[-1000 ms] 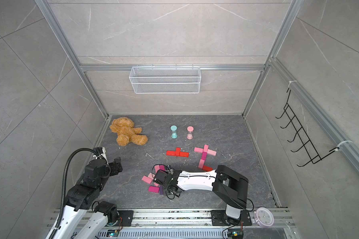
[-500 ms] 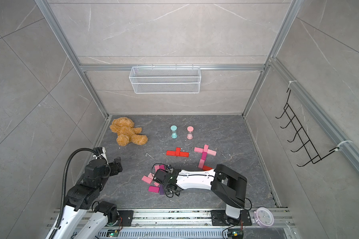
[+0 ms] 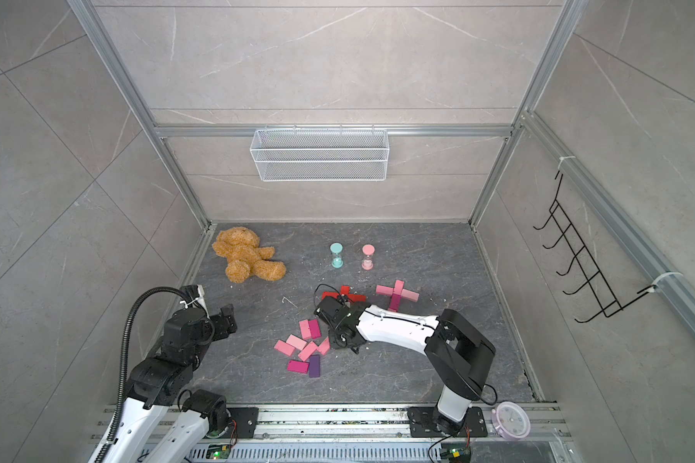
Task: Assemble the letter t with building blocks
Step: Pick up the building block from the center of the board, then assemble the building block at the center of the board.
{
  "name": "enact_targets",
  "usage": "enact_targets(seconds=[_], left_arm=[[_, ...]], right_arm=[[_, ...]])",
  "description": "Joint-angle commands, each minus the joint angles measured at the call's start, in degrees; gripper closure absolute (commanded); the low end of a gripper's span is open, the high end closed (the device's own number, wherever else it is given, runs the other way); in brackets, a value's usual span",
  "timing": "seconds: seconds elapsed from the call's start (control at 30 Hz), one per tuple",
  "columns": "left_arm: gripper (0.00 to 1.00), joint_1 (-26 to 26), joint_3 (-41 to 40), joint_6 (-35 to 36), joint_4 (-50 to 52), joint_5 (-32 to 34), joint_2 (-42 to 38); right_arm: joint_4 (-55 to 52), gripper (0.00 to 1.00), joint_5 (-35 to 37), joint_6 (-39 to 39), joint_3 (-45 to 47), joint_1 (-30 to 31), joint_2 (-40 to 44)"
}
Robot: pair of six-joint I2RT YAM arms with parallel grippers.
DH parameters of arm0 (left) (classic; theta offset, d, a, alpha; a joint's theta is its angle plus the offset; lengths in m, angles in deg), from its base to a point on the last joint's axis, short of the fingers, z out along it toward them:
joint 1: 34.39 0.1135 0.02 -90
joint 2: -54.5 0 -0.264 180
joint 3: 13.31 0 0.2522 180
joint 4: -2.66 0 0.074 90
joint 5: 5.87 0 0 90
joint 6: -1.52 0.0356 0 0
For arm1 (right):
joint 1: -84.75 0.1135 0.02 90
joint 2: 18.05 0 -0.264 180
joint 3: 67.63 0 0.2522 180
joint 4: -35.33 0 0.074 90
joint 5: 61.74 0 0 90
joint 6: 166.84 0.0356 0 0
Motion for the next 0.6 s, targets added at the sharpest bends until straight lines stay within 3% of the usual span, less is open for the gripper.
enact_targets(seconds=[0.0,0.27,0.57], left_arm=[[0.12,-0.3,1.2,-0.4,-1.1,0.4,0.0],[0.12,-0.2,0.9,-0.5,-1.4,-0.3,-0.4],[0.12,-0.3,0.9,-0.6,-1.7,-0.6,-0.8]], right_arm=[[-1.7,1.0,0.0,-4.3,-4.1,-2.1,-1.5],[-2.0,1.0,-0.1,-2.5,-13.7,-6.1,-11.3],[-5.4,1.0,1.7,2.5,-19.7,-6.5,-18.1]])
